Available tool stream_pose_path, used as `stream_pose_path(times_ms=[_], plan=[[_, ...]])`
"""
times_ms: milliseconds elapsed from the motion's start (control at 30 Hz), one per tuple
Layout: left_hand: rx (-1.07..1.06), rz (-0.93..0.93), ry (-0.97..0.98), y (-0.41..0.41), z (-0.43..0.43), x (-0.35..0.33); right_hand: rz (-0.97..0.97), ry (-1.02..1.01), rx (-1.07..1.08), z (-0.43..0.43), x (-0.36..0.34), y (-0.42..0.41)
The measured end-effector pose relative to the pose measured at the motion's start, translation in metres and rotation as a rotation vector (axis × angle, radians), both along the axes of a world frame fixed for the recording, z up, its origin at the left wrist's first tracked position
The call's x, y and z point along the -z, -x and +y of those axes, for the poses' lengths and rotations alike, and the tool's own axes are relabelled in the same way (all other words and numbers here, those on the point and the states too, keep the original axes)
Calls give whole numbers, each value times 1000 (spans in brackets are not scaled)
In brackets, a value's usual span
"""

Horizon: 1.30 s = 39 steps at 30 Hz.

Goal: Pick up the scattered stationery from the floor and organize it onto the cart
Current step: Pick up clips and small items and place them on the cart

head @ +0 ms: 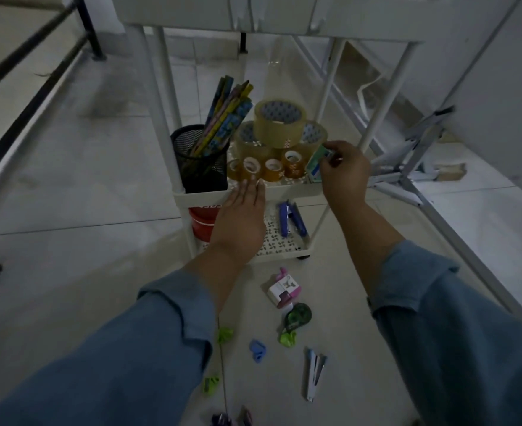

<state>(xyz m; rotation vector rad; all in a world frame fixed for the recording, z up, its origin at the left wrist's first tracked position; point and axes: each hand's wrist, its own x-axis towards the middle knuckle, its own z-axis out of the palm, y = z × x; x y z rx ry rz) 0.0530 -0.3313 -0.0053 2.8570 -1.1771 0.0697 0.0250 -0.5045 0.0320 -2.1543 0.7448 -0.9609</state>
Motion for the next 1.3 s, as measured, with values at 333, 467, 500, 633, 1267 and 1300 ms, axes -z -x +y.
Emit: stream_pose_path(times_ms=[333, 467, 500, 633, 1267, 1300], plan=[[4, -17, -44, 4, 0, -5, 45, -118, 1, 18, 5, -10], [4, -19, -43, 4, 0, -5, 105, -93, -73, 20, 3, -14], [2, -19, -41, 4, -1, -4, 125, -65, -86, 21, 3, -15], [6, -21, -50, 4, 0, -5, 243, 38, -91, 18, 9, -23], [4, -25, -37, 3, 0, -2, 595, 361, 122, 17, 2, -29], [1, -22, -37, 3, 0, -2, 636, 448, 103, 17, 0, -28]])
